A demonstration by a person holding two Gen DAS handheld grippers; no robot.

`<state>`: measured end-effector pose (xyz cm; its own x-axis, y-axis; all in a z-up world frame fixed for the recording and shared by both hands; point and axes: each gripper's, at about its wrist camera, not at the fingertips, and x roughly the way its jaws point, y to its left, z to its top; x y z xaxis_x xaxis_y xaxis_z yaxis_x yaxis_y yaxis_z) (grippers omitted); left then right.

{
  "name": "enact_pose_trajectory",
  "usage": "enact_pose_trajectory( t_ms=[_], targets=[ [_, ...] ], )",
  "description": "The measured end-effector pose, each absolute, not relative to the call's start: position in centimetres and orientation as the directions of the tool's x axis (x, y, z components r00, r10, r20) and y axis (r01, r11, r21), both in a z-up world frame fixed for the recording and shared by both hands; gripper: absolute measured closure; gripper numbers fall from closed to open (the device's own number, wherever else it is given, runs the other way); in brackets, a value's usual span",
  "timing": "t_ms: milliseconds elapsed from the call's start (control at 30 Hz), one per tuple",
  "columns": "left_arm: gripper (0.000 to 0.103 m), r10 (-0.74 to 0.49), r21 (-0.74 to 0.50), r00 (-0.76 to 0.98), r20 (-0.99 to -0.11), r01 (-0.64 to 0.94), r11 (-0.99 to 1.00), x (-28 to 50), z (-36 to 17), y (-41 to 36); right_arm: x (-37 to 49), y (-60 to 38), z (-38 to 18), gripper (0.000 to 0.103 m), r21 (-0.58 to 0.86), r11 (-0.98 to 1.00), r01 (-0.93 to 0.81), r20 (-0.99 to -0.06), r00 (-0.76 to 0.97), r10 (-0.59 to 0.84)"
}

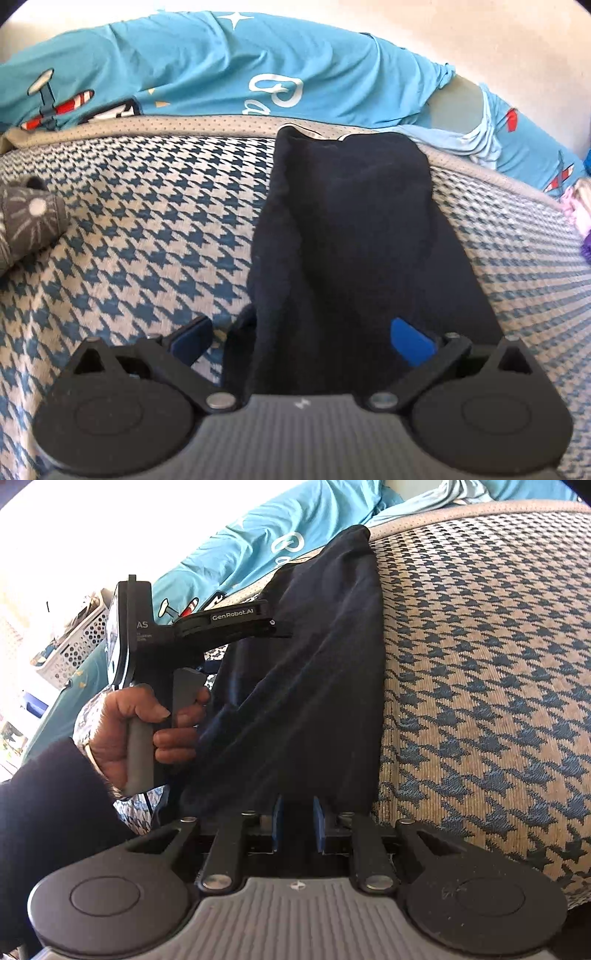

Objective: Fold clothes

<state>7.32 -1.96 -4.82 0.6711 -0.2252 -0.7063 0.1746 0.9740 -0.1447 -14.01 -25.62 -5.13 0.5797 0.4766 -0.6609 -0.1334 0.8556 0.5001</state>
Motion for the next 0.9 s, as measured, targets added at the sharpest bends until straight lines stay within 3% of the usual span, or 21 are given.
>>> enact_pose_trajectory(
  t_ms=[233, 600, 900],
  targets=[
    [0.000, -0.168, -0.135, 0.712, -0.682, 0.103, 0.985, 7.3, -3.5, -0.7, -14.7, -25.3, -5.0, 0.086, 0.484, 0.862, -0.150, -0.660, 0.584, 0.472],
    [0.000, -0.001, 0.026, 0.699, -0.715, 0.028, 0.999, 7.3, -4.2, -0.4, -14.9, -25.5, -4.9, 0.085, 0.491, 0.859, -0.144, -0.659, 0.584, 0.475],
    [0.000, 0.007, -0.023, 0.698, -0.717, -0.034, 0.999, 7.8, -4.6, 0.7, -14.6, -25.5, -4.9, 0.080, 0.497, 0.855, -0.147, -0.655, 0.583, 0.481]
  ],
)
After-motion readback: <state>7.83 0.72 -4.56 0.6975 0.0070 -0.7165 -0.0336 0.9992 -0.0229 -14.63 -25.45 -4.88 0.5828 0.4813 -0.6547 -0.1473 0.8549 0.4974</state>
